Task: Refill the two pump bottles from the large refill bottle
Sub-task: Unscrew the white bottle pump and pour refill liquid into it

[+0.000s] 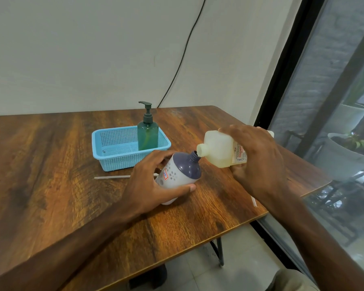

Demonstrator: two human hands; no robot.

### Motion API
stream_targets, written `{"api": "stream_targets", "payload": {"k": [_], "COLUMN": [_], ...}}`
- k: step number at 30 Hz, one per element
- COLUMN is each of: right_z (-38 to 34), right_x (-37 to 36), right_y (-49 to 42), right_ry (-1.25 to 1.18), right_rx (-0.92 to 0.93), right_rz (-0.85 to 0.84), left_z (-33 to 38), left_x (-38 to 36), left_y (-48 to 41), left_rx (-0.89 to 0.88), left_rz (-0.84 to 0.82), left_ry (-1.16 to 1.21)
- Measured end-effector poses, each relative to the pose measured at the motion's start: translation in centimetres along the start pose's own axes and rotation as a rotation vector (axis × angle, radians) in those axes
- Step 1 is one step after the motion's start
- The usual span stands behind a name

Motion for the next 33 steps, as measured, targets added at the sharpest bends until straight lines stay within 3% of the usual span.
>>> {"api": "stream_targets", "payload": {"k": [33], "right_z": [0.19], "right_x": [-0.29], "right_y": [-0.43], "right_ry": [-0.002], "right_rx": [0.026], "right_rz": [-0.020], "left_z": [0.15], "left_x": [0.13], "left_y": [-0.07], "left_rx": [-0.035], "left_rz": [0.008], "left_ry": [0.024]}}
Point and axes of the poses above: each hand's wrist, its own y-axis away from the middle knuckle, its own x-axis out of the back of the hand, z = x × y, the point moved 1 cm from there along -y, towards the middle knuckle, and after that the axes turned 11 degrees about x, right-handed, at the moved point
